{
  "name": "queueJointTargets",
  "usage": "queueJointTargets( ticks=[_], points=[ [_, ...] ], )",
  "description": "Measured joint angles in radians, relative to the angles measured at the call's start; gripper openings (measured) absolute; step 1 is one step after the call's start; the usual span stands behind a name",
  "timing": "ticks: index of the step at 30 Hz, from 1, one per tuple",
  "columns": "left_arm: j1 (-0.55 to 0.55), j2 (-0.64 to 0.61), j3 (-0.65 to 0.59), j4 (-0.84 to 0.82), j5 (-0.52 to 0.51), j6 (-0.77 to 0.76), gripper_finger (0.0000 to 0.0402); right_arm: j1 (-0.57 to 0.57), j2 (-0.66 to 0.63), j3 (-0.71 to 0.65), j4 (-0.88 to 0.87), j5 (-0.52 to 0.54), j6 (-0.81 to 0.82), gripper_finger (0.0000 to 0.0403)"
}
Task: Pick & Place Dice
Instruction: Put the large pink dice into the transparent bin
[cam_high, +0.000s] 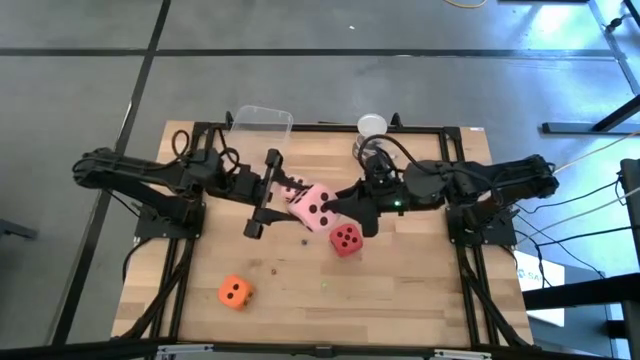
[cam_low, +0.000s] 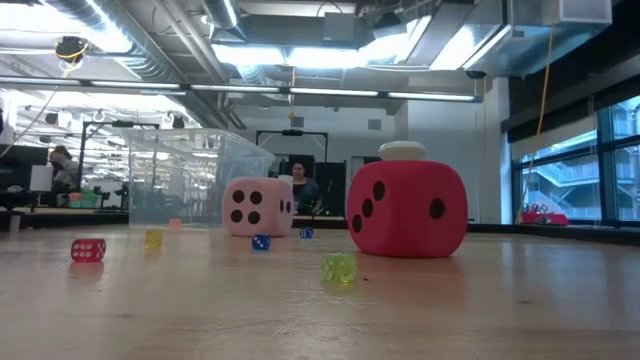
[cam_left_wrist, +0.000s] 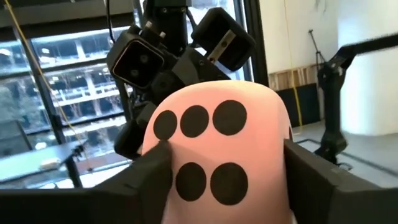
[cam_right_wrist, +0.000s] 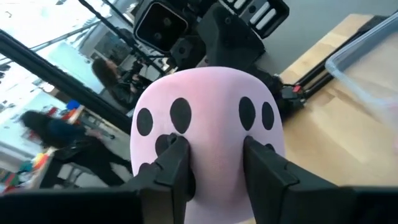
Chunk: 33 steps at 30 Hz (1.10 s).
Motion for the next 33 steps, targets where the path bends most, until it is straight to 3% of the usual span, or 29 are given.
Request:
queueJointTargets(
  ticks=[15,17,22,25,27,33],
  points=[
    [0.001,-0.005,0.001,-0.042,0.013,-0.031,0.0201,-0.004,0.004,-0.002,0.000,0.002,-0.016,0.0112],
    [0.001,-0.015,0.001,-0.055,0.011,-0.035,0.0200,-0.004,0.005,-0.002,0.001,0.002,-0.022,0.0141],
    [0.001,-0.031,0.000,-0.104,0.006,-0.063,0.0194,-0.004,0.010,-0.002,0.005,-0.021,-0.034,0.0263],
    [0.000,-0.045,-0.001,-0.111,0.000,-0.062,0.0155,-0.005,0.011,-0.002,0.011,-0.025,-0.032,0.0315],
    [0.001,-0.047,-0.001,-0.121,-0.017,-0.057,0.0119,-0.006,0.011,-0.004,-0.014,-0.020,-0.021,0.0335],
    [0.000,-0.059,-0.001,-0.130,-0.042,-0.055,0.0116,-0.005,0.011,-0.005,-0.036,-0.021,0.015,0.0344]
  ],
)
